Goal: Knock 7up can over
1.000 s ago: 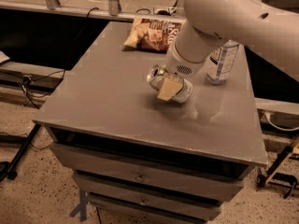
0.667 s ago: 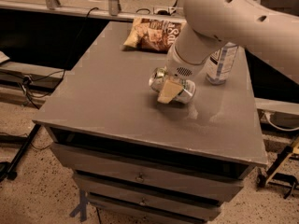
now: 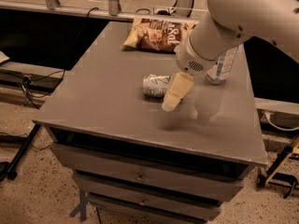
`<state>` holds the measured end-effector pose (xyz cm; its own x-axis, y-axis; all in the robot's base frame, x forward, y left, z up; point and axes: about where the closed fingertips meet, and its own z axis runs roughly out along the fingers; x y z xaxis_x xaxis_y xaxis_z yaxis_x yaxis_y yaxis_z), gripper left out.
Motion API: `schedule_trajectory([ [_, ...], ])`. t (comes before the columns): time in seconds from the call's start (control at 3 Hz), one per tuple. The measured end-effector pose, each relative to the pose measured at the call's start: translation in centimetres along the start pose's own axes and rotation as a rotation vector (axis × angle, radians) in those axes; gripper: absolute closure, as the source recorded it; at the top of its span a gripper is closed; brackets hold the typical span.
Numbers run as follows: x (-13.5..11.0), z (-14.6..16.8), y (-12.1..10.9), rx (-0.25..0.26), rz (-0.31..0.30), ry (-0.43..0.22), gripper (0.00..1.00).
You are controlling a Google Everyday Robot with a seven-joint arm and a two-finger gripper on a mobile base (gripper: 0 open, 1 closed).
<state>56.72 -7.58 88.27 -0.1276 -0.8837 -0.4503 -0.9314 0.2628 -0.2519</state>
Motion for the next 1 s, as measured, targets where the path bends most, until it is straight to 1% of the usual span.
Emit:
schedule_trajectory([
  [0.33, 2.4, -4.4, -0.7, 0.015, 0.065, -0.099, 0.00],
  [0.67, 6.3, -10.6, -0.1, -0.001, 0.153, -0.217, 0.00],
  [1.0, 5.0, -11.9, 0.7, -0.029, 0.176, -0.286, 0.00],
])
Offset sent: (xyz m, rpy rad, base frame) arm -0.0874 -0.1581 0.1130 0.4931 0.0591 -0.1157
